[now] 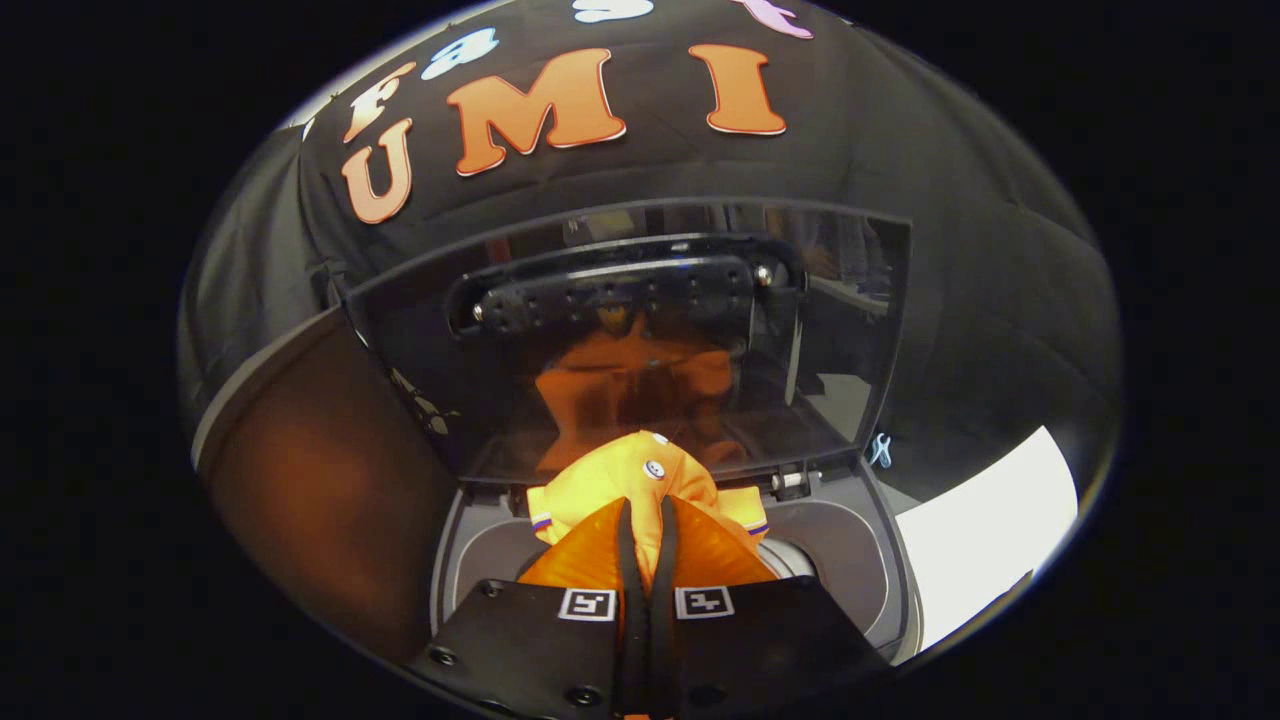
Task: Put the clothes into the washing machine and then close the washing machine lid.
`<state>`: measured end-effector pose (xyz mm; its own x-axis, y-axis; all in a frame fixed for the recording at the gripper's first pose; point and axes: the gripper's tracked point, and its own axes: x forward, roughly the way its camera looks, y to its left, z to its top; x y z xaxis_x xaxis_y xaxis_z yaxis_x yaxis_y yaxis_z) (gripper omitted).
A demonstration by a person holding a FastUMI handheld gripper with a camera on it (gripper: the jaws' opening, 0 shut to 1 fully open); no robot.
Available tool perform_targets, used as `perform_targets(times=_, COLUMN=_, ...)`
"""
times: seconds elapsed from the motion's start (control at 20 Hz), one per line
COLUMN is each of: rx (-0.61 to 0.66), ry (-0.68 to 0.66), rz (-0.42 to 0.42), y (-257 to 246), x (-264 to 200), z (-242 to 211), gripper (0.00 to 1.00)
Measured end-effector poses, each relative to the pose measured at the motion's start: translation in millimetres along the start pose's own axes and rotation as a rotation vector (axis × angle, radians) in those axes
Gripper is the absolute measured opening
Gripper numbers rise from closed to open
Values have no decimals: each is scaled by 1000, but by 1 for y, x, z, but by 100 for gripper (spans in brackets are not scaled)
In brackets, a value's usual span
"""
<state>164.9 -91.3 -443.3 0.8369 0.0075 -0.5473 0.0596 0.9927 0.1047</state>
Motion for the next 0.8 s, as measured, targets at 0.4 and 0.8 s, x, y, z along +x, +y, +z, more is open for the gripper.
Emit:
perform_targets(times=0.4, rx=-37, ry=56, rz=-24, y=-1, x=20, z=-42, gripper=11)
perform_targets(times=0.8, rx=-18, ry=162, rz=-65, y=-13, x=23, z=-72, gripper=48)
